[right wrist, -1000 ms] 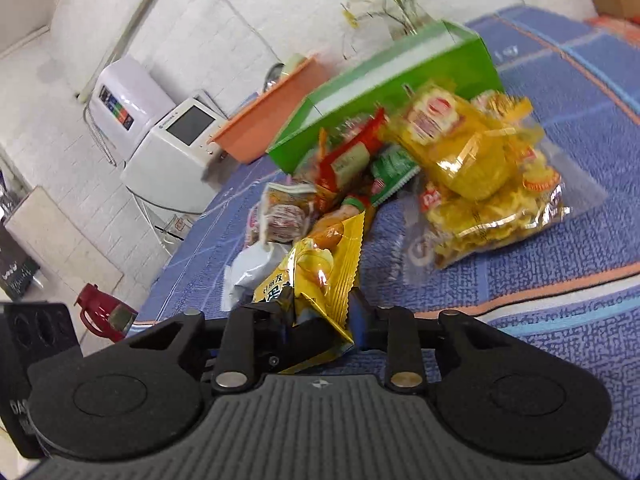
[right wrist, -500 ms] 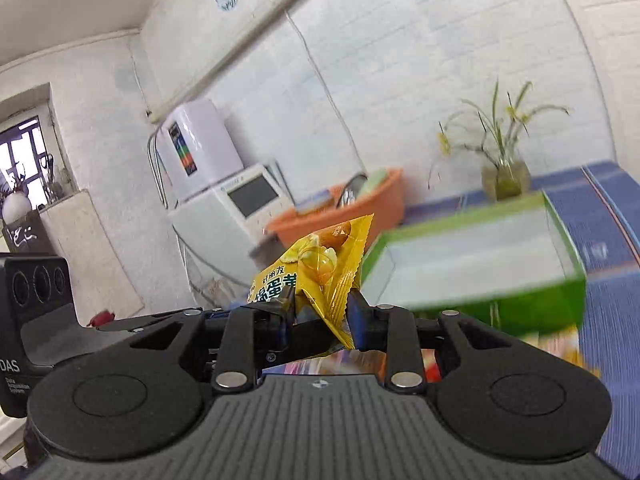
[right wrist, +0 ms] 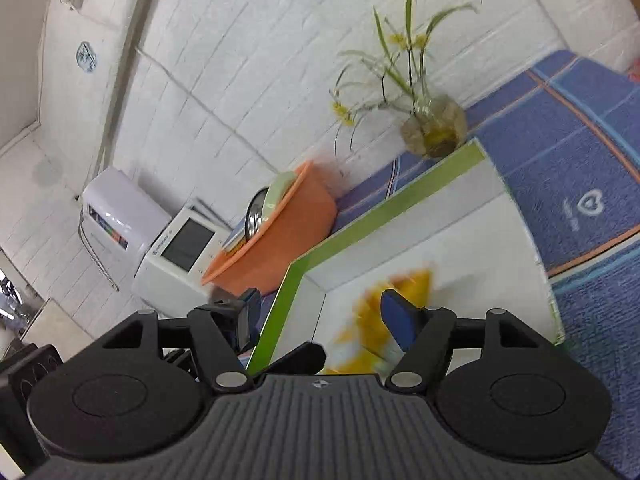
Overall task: Organize snacks
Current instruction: 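Grasp the yellow egg-yolk pie bag with the left tool and drop it into the green box, then grasp the yellow bread bag with the right tool and drop it into the green box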
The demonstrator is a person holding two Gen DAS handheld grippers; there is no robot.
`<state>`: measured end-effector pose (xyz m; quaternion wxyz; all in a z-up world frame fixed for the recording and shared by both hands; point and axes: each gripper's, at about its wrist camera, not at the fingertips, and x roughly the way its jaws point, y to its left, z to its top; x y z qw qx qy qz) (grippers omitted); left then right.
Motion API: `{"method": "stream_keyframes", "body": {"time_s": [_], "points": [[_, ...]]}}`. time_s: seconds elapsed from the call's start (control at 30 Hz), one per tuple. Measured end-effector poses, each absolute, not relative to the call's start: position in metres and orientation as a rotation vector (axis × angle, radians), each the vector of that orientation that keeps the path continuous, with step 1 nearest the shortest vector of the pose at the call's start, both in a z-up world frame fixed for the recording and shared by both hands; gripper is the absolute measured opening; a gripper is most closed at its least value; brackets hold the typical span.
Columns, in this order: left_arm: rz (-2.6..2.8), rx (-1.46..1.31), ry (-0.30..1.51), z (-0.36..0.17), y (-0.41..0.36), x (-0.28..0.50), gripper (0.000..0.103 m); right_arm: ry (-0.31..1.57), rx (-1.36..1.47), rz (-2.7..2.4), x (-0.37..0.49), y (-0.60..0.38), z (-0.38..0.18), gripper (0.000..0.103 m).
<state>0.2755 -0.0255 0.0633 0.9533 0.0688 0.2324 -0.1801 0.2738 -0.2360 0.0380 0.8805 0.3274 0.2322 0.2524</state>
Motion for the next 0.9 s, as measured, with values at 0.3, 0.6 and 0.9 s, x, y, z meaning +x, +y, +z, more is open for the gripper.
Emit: {"method": "stream_keyframes", "body": {"time_s": [0.3,0.6,0.9], "points": [[-0.413,0.02,0.381,0.078,-0.002,0.194,0.079,0.446,0.524,0.497,0.178,-0.279,0.056,0.103],[-0.58,-0.029,0.566,0.037,-0.05,0.137,0.082,0.547,0.526,0.43,0.144,-0.288,0.042,0.103],[-0.627,-0.107,0.684,0.01,-0.074,0.154,0.069,0.734,0.242,0.458,0.165,-0.23,0.022,0.103]]}}
